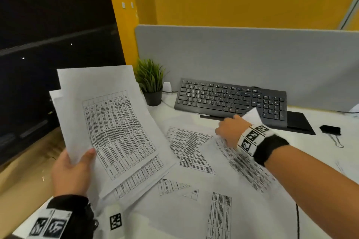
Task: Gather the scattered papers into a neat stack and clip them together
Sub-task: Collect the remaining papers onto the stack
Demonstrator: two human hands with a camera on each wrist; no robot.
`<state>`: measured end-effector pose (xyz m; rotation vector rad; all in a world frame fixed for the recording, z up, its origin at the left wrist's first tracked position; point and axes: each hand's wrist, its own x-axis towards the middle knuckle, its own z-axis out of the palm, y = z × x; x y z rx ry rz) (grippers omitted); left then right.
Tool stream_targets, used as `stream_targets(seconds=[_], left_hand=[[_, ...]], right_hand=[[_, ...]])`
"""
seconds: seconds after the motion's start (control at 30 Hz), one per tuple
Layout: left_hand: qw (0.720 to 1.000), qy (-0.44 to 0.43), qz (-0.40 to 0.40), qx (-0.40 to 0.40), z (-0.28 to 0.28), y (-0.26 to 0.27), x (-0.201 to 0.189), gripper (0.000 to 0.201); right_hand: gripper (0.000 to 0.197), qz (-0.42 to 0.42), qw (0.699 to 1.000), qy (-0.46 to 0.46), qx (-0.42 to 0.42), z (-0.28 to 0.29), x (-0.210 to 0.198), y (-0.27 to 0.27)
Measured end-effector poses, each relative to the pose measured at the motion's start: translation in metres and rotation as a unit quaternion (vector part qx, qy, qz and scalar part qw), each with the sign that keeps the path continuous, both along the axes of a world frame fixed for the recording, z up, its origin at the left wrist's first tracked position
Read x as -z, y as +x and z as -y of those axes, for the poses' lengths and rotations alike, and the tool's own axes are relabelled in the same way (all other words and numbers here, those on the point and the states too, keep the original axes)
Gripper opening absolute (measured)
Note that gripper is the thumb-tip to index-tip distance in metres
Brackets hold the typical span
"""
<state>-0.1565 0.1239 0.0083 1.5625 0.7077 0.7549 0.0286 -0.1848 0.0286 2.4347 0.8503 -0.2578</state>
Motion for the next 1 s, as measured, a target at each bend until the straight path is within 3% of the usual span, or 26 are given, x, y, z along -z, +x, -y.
stream_targets(seconds=[0.13,0.23,0.37,0.47,0.6,0.7,0.8,1.0], left_hand=[[0.999,0.034,-0.011,-0.001,-0.007,0.000,0.002,0.031],[0.999,0.050,-0.014,-0.003,-0.014,0.001,0.002,0.032],[0.998,0.055,-0.008,-0.007,-0.022,-0.003,0.002,0.032],[0.998,0.055,-0.006,-0.007,-0.027,-0.006,0.000,0.029],[0.999,0.051,-0.014,-0.011,-0.029,-0.007,0.003,0.028],[0.998,0.059,-0.016,-0.003,-0.026,-0.005,0.003,0.029],[0.998,0.059,-0.015,0.007,-0.018,-0.002,0.001,0.030],[0.998,0.061,-0.016,0.013,-0.007,-0.003,0.000,0.033]], right_hand=[[0.031,0.046,0.991,0.049,-0.114,-0.072,0.005,-0.004],[0.039,-0.089,0.987,0.118,-0.066,-0.129,0.016,0.002],[0.038,-0.128,0.984,0.076,-0.094,-0.161,0.029,0.009],[0.032,-0.110,0.983,0.026,-0.146,-0.156,0.029,0.016],[0.026,-0.093,0.990,0.034,-0.104,-0.131,0.020,0.026],[0.042,-0.092,0.994,0.050,-0.037,-0.104,0.019,0.028],[0.061,-0.102,0.994,0.045,-0.021,-0.078,0.019,0.028],[0.078,-0.187,0.967,0.174,0.026,-0.038,0.028,0.008]])
